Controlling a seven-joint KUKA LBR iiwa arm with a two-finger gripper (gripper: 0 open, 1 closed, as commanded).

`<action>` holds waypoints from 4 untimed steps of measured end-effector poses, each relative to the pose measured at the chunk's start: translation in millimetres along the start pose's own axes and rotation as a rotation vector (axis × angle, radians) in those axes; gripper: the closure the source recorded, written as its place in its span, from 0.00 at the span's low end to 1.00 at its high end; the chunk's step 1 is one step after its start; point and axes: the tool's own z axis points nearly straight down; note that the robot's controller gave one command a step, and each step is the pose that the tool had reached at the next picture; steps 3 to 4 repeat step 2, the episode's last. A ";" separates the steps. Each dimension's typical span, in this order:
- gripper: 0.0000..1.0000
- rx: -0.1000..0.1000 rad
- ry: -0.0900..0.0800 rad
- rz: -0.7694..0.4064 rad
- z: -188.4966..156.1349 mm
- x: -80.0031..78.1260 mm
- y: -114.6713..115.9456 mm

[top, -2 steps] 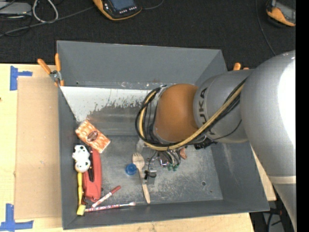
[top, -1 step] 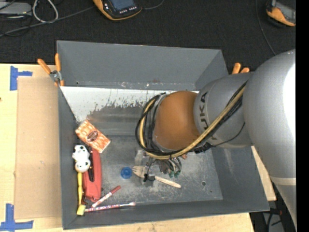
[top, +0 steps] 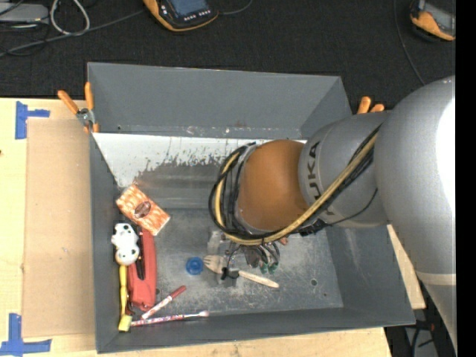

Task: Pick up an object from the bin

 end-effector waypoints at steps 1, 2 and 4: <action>1.00 0.000 0.006 -0.050 -82.0 14.8 -7.6; 1.00 0.000 0.007 -0.032 -160.3 26.8 -18.3; 1.00 0.000 0.007 -0.032 -160.3 26.8 -18.3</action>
Offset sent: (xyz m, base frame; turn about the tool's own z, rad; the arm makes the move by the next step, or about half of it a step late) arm -0.0256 -0.0220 0.1570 -0.0340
